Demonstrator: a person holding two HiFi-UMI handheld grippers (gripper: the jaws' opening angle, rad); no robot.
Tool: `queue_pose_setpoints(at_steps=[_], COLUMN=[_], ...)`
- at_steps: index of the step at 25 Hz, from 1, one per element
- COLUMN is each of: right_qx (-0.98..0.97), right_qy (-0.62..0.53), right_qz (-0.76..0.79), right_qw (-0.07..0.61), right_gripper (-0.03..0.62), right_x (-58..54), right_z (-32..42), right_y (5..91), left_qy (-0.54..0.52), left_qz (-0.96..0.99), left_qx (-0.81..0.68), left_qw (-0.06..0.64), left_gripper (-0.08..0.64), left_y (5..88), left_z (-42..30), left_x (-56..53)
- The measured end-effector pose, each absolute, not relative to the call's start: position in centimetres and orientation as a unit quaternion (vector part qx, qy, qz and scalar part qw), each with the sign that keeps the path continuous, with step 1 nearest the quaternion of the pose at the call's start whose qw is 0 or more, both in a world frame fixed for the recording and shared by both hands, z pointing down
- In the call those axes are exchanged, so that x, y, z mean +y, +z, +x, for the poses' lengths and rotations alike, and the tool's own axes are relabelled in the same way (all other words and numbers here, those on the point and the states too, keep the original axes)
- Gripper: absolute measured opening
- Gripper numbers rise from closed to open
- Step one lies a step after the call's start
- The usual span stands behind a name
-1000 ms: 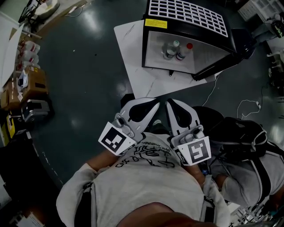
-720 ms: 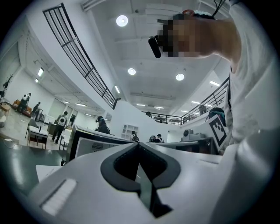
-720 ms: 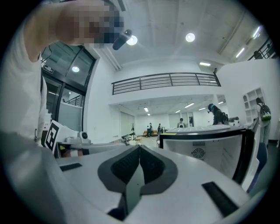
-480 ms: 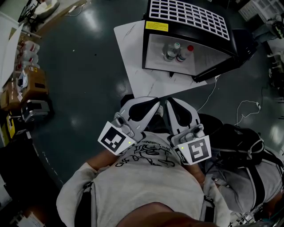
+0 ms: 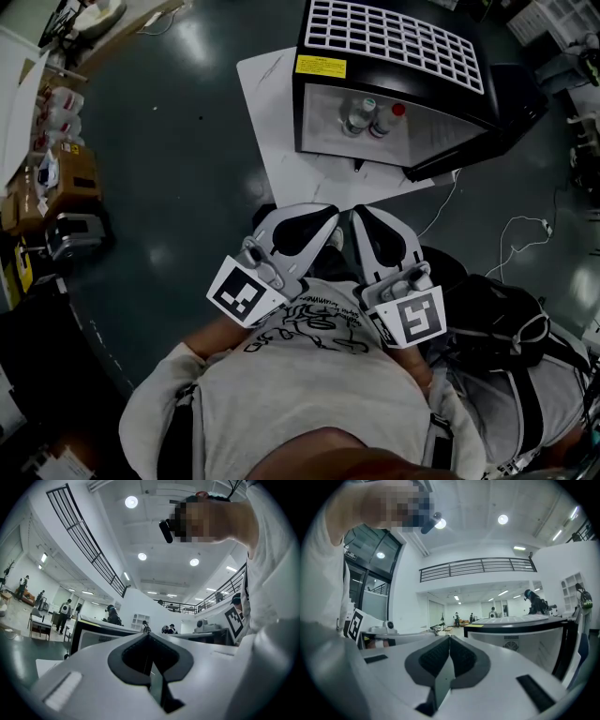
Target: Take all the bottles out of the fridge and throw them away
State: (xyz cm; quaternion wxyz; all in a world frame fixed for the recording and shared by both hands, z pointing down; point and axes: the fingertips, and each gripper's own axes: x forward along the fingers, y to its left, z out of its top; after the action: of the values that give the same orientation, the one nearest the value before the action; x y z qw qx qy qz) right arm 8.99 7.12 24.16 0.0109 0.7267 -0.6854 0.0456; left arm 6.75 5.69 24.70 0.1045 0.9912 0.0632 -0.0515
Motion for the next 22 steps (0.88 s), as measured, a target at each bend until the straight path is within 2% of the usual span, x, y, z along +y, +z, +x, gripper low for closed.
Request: queue_pose_setpoints(at_steps=[22], right_qx=[-0.706], right_qy=[0.040], right_qz=[0.707], right_qw=[0.000], right_gripper=[0.009], right_x=[6.1], right_z=[17.1], right_y=[24.0], left_qy=[-0.034], left_qz=[0.994], left_qx=[0.034], left_qw=[0.102], left_gripper=[0.006], left_y=[24.8], left_z=[14.7], left_x=[5.0])
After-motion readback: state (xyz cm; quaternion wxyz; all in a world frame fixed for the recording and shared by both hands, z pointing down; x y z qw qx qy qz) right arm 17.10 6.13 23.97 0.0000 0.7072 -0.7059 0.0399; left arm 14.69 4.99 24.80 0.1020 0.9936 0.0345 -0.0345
